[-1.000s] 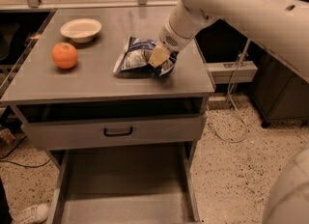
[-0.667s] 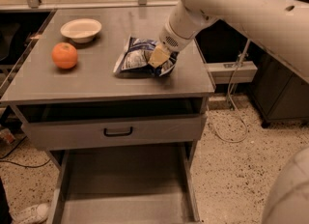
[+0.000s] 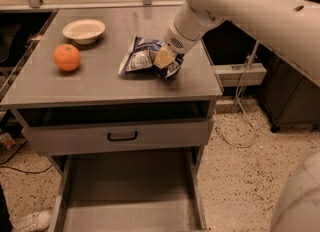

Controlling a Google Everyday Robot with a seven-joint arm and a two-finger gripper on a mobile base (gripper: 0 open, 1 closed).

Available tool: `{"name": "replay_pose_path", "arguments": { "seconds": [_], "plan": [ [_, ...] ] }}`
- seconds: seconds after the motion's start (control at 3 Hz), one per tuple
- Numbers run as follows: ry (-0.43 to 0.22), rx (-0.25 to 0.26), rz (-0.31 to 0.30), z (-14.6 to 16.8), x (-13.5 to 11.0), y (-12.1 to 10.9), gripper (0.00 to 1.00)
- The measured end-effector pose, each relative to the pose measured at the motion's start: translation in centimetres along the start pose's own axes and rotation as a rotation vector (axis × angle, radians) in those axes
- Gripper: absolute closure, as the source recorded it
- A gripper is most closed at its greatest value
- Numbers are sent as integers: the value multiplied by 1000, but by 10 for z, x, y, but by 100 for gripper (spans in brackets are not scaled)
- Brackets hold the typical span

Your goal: Pick blue chip bag from middle drawer and place on counter

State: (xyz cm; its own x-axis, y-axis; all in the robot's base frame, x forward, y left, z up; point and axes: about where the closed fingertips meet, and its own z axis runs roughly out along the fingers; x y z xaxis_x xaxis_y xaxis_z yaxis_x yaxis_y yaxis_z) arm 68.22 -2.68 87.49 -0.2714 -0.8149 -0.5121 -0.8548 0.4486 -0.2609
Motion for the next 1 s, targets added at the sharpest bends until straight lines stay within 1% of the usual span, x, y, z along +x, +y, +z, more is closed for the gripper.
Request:
{"name": "replay_pose_path", "arguments": {
  "seconds": [0.33, 0.67, 1.0],
  "plan": [
    [0, 0, 0, 0, 0, 0, 11],
    [0, 0, 0, 0, 0, 0, 0],
    [0, 0, 0, 0, 0, 0, 0]
  ]
}}
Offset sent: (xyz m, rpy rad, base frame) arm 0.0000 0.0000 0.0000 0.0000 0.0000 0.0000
